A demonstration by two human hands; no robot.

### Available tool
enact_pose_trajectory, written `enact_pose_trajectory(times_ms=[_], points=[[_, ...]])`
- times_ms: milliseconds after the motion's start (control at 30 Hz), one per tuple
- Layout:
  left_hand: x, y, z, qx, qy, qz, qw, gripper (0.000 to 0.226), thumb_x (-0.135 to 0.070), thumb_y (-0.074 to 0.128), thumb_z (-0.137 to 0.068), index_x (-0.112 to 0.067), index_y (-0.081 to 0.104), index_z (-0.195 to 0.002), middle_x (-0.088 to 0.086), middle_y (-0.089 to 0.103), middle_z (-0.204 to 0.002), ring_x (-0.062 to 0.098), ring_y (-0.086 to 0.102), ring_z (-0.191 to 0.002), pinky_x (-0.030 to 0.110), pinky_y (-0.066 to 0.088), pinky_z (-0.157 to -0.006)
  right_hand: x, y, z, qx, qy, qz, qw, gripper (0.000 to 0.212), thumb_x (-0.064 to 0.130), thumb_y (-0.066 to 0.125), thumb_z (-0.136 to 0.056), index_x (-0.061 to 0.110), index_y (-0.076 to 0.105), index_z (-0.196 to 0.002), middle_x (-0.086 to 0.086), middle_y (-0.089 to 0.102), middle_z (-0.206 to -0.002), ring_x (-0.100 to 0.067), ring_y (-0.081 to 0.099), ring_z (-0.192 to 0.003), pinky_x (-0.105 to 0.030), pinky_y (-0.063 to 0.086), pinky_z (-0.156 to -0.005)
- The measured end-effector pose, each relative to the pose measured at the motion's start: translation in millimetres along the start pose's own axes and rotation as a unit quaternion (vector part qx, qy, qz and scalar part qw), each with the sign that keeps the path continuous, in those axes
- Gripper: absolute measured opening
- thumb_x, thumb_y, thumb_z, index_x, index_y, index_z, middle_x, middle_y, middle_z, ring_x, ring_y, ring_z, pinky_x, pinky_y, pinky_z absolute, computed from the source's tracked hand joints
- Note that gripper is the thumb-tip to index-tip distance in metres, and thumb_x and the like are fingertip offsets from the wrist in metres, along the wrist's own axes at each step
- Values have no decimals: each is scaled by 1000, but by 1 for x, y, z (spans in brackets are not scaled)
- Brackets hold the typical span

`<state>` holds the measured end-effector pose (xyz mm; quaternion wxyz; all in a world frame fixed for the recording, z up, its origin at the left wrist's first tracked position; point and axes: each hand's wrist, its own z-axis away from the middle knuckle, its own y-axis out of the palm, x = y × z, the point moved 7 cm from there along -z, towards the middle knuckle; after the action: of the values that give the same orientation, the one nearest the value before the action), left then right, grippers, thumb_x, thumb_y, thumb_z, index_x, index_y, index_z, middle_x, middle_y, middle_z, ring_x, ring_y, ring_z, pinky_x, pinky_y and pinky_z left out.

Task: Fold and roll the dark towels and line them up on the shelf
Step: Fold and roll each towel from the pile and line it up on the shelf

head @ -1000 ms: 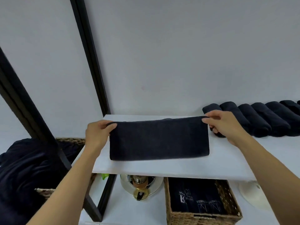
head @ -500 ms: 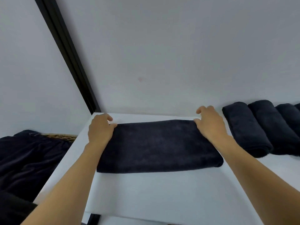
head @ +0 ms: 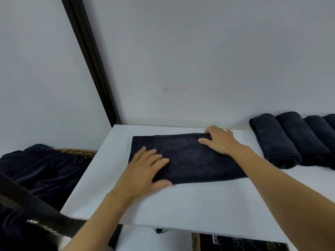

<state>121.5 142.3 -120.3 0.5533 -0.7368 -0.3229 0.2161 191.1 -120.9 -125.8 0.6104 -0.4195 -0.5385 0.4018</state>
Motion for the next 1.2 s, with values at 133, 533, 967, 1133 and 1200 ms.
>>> enact_pose_trajectory(times_ms=[133,533,967,1133,1200], points=[[4,-12,0,-57,48,-7,997,12,-20,68,-80,-14,74,-87,-1,72,-89,27,66,-95,39,54,-82,-6,-26,20,27,41,-36,998,33,41,69,-83,21,52,-103,-2,60,-113,-21,52,-99,-38,38,-91],[-81,-29,62,39,69,108,991,65,-74,58,-74,-31,64,-122,-9,65,-121,15,63,-110,39,56,-90,16,15,156,-8,69,-31,997,60,48,62,-90,28,37,-141,-2,59,-118,-23,60,-103,-35,48,-86],[-73,-47,96,-30,-44,172,984,20,-26,67,-90,-17,68,-108,-1,72,-94,21,67,-81,36,57,-69,69,36,231,-102,-285,97,948,50,47,81,-72,28,68,-117,8,64,-121,-17,60,-112,-38,38,-96],[-50,-48,92,-8,-127,312,942,11,-29,69,-88,-28,68,-100,-15,71,-87,4,64,-78,15,47,-72,69,30,228,-70,-272,11,960,23,34,69,-88,30,67,-110,18,63,-109,-7,55,-103,-33,35,-94],[-43,-51,89,-15,-159,359,920,10,-27,71,-86,-35,68,-92,-20,69,-83,0,62,-79,11,45,-70,66,23,221,-56,-242,-48,967,20,25,66,-90,29,67,-110,18,65,-102,-6,56,-95,-37,38,-95]])
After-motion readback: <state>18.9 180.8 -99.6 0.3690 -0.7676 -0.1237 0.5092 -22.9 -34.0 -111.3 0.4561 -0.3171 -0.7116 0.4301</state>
